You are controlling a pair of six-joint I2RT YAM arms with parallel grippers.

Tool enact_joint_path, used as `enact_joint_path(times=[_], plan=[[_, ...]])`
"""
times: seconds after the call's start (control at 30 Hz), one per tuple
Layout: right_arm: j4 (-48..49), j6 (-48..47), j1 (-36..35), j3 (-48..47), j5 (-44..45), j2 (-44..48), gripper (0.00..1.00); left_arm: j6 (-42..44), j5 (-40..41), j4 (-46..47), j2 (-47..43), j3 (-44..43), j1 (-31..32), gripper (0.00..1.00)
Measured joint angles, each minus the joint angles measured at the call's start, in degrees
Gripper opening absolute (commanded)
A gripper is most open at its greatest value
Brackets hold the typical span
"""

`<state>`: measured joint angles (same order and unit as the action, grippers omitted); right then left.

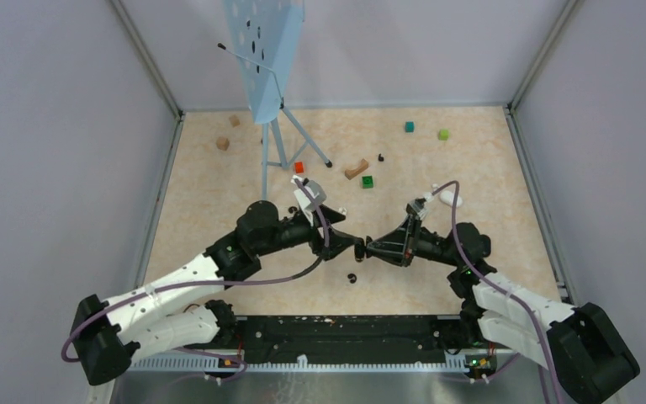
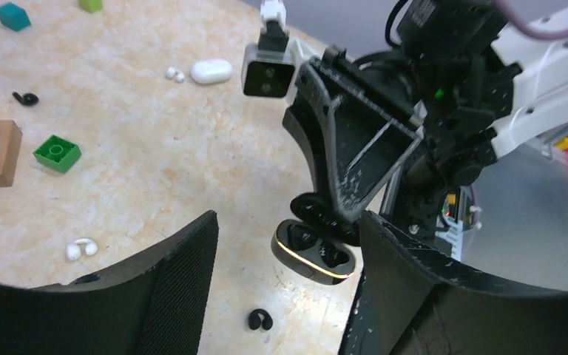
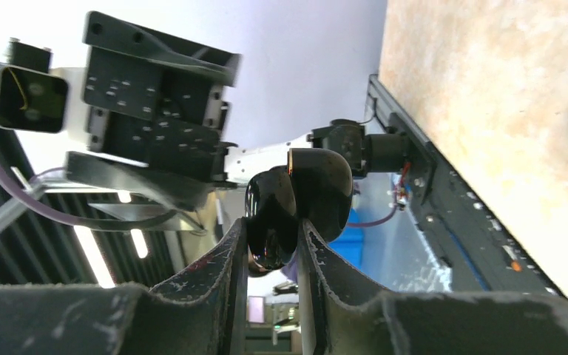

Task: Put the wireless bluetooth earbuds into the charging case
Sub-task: Insert the left earbud into the left side groove of the charging case.

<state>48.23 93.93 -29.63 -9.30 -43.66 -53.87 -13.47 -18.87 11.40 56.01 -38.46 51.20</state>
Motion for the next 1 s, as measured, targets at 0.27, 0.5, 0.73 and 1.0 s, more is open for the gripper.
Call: enact_joint_path(times=[0.27, 0.5, 0.73, 1.0], plan=[[-13.9, -17.3, 0.1, -0.2, 0.4, 3.3, 0.0, -4.6, 11.7, -10.1, -1.8, -8.0, -0.5, 0.99], [-32.7, -30.6, 6.0, -1.4, 4.0, 5.8, 0.0, -8.1, 22.4, -19.9, 15.0, -14.6, -3.8, 0.99], [-48.4, -36.9, 12.0, -2.4, 7.3, 12.4, 0.0, -9.2, 27.7, -31.5, 34.0, -23.2, -9.8, 0.89], [-56.8, -40.1, 12.1, -4.8, 8.9, 15.9, 0.0, -12.3, 34.0, -35.1, 36.4, -23.8, -12.6, 0.74]])
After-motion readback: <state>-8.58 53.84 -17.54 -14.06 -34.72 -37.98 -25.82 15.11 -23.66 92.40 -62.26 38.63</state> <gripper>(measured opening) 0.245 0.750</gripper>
